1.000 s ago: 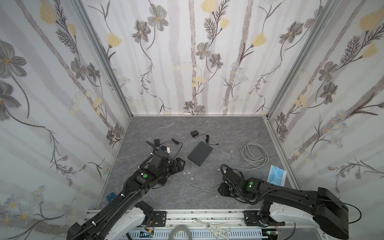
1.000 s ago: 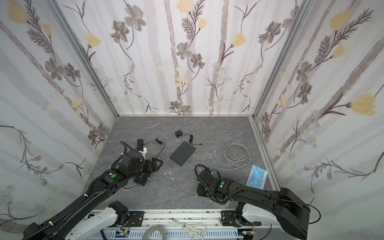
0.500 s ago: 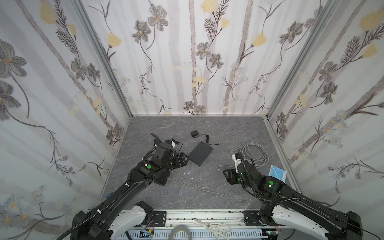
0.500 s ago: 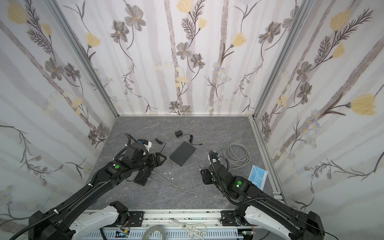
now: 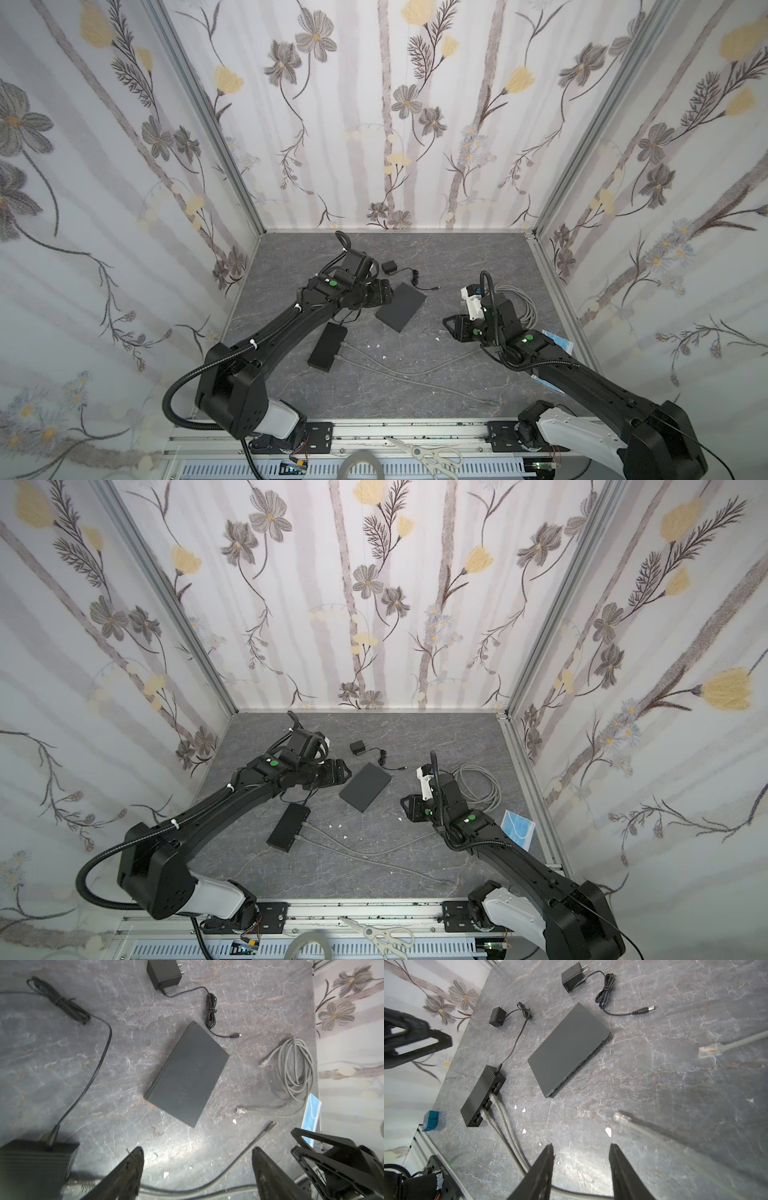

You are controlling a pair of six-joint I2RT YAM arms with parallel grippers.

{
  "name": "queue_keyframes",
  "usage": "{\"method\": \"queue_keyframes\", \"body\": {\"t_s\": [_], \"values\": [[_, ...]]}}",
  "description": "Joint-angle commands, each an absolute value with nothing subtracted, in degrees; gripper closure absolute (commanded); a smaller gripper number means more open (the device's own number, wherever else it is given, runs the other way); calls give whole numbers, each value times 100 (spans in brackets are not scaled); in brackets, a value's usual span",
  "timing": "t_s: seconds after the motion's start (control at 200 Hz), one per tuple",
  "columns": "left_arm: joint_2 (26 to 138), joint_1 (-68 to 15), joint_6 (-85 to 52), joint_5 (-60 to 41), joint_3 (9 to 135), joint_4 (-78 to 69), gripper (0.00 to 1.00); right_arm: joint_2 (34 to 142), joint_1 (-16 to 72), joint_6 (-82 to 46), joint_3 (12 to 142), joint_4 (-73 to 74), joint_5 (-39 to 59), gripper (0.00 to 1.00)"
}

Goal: Insert the plug into the switch port

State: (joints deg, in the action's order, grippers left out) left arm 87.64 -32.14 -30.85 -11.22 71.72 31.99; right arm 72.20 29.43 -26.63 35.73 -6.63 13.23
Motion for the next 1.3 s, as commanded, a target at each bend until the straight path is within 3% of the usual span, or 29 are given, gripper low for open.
{"method": "queue_keyframes", "body": {"t_s": [0.0, 0.38, 0.719, 0.939, 1.144, 1.294], "values": [[9361, -3194, -2689, -939, 7728, 3598, 18, 7660, 2835, -2230, 3836, -158, 1898, 53], [10729, -3211, -2385, -1112, 9616, 4066, 20, 8785, 2235, -2448, 4069, 704, 2425, 52], [11873, -3195, -1688, -433, 10505, 4832, 20, 9711, 2205, -2212, 4775, 724, 1823, 54], [11911, -3167, -1582, -413, 10407, 4679, 20, 10293, 2212, -1923, 5537, 232, 1109, 57], [11770, -3181, -1486, -550, 10473, 4743, 20, 10397, 2325, -680, 5817, -56, 1330, 56], [11644, -3177, -1614, -888, 10512, 4692, 20, 10593, 2593, -55, 6171, -581, 612, 57]]}}
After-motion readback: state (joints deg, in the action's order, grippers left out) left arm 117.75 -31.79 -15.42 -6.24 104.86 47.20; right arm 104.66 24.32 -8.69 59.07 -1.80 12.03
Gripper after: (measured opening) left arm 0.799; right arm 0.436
